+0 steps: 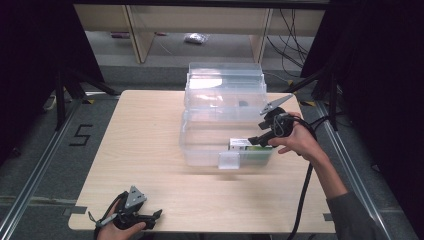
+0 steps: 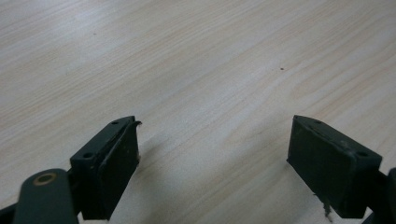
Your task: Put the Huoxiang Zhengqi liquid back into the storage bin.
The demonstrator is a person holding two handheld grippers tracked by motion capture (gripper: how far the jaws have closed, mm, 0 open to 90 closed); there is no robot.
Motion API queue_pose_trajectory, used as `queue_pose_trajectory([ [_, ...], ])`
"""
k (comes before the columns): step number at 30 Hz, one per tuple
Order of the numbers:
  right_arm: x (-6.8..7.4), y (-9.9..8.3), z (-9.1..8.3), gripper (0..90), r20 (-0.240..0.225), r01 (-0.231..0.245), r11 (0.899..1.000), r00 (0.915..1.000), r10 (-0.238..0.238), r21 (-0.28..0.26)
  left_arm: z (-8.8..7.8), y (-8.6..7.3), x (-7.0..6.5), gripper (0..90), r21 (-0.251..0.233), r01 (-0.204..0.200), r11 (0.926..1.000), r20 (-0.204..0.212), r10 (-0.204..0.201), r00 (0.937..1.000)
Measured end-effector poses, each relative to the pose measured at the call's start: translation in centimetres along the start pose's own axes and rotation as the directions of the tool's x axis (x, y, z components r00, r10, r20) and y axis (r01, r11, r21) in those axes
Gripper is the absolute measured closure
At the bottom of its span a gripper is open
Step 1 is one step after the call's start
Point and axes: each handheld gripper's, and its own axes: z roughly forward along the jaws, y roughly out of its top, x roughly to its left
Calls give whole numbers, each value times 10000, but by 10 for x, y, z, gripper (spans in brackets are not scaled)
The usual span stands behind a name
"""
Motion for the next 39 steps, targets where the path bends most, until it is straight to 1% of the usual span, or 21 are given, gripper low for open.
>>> queue_pose_trajectory([
  [1, 4, -3, -2, 267, 104, -236, 9993, 9997, 239, -281, 0, 0, 0, 158, 12, -80, 10000, 3, 80, 10000],
  [2, 3, -3, -3, 270, 145, 184, 9991, 9997, -179, -375, 0, 0, 0, 158, 17, -53, 10000, 20, 53, 10000],
  [4, 6, -7, -6, 277, 55, -237, 9985, 9997, 240, -494, 1, 0, 0, 158, 28, -25, 10000, 32, 25, 10000],
  [6, 5, -9, -6, 277, -96, -120, 9975, 9999, 114, -690, 0, 0, 0, 158, 13, -37, 10000, 16, 37, 10000],
  [8, 9, -12, -6, 277, -88, -316, 9966, 9995, 310, -755, 0, 0, 0, 158, 0, -21, 10000, 19, 21, 10000],
  [10, 8, -13, -7, 277, -104, -166, 9977, 9998, 159, -656, 0, -1, 0, 158, 5, -5, 10000, 16, 5, 10000],
  [11, 10, -15, -7, 277, -48, -396, 9969, 9992, 394, -685, 0, 0, 0, 158, 11, -6, 10000, -10, 6, 10000],
  [12, 11, -17, -9, 276, -81, -254, 9972, 9997, 249, -703, 0, 0, 0, 158, 4, -3, 10000, -8, 3, 10000],
  [13, 12, -18, -9, 275, 20, -243, 9964, 9997, 246, -815, 0, 0, 0, 158, -12, -20, 10000, 18, 20, 10000],
  [15, 14, -19, -10, 276, -93, -285, 9969, 9996, 279, -736, 1, 0, -1, 159, -20, -44, 10000, 28, 45, 10000],
  [16, 14, -20, -10, 275, -121, -145, 9966, 9998, 136, -808, 0, 0, 0, 159, 62, -66, 10000, 32, 66, 10000],
  [18, 15, -22, -10, 274, -120, -165, 9953, 9998, 154, -951, 0, 0, 0, 158, 9, -32, 10000, 10, 32, 10000],
  [20, 15, -25, -10, 273, -187, -210, 9955, 9996, 193, -929, 0, 0, -1, 158, -24, -23, 10000, 12, 23, 10000],
  [21, 18, -27, -9, 267, -219, -424, 9935, 9989, 403, -1058, 0, -1, 0, 158, 15, -51, 10000, 14, 51, 10000],
  [22, 16, -27, -9, 266, -180, -116, 9928, 9998, 95, -1196, 0, -1, 0, 158, -22, 0, 10000, 4, 0, 10000],
  [24, 19, -29, -10, 261, -237, -245, 9921, 9995, 217, -1232, 0, 0, 0, 158, 4, -61, 10000, -3, 61, 10000],
  [34, 33, -36, -10, 263, -281, -13, 9915, 9996, -24, -1303, 0, 0, -1, 159, -43, -3, 10000, 8, 3, 10000],
  [36, 36, -37, -9, 263, -186, 55, 9897, 9998, -83, -1432, 1, 0, 0, 158, -138, -58, 9999, -55, 57, 10000],
  [37, 38, -39, -9, 263, -173, 97, 9893, 9998, -123, -1459, 0, 0, -1, 158, 25, -68, 10000, 29, 68, 10000],
  [38, 39, -40, -10, 263, -228, 63, 9917, 9997, -93, -1282, 0, 0, -1, 158, 33, -66, 10000, 37, 65, 10000],
  [39, 41, -41, -8, 263, -305, 32, 9898, 9995, -76, -1424, 1, 0, 0, 158, -105, -204, 9997, -70, 203, 9998],
])
